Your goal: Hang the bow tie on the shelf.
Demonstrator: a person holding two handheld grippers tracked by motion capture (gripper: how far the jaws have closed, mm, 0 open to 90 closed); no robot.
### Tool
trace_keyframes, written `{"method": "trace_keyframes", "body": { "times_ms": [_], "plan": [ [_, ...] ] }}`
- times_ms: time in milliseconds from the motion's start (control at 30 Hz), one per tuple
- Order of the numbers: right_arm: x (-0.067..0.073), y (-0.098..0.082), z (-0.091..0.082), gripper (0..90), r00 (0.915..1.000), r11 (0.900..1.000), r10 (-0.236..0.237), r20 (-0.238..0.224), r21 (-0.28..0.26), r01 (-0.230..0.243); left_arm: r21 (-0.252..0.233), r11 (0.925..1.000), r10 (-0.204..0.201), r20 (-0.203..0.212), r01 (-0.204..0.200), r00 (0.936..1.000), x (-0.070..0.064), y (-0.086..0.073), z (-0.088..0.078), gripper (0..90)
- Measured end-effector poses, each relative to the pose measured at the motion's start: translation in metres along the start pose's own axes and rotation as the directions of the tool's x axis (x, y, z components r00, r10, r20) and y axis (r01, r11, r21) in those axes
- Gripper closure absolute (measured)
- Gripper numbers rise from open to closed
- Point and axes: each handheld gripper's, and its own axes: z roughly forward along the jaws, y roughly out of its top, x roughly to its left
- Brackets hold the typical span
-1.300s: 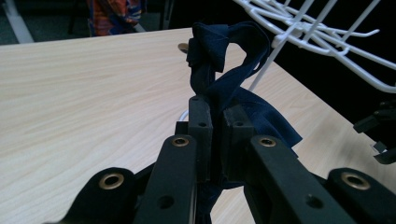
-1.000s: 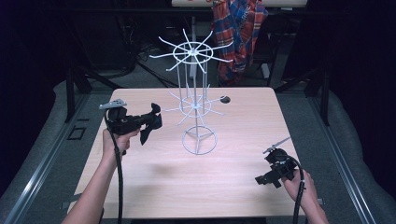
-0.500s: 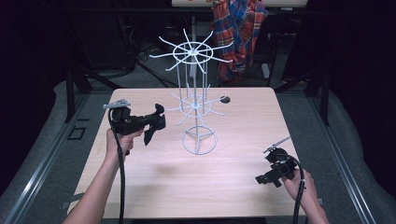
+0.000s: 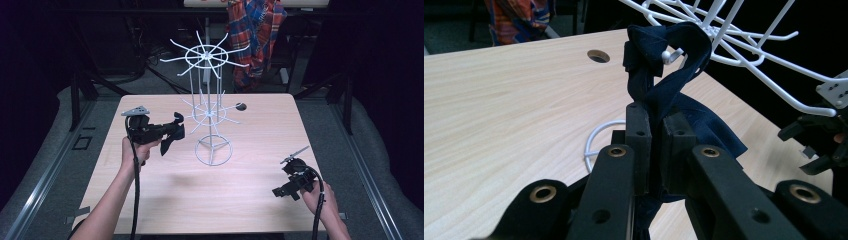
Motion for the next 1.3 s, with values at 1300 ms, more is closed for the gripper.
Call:
{"method": "trace_keyframes", "body": {
  "times_ms": [1300],
  "plan": [
    [0.001,-0.001,-0.001,15.2,1.0000,1.000,-0.006,0.000,0.011,0.006,0.055,0.9982,0.026,0.003,-0.026,0.9997,-0.007,-0.003,0.041,80.9]
  ]
}}
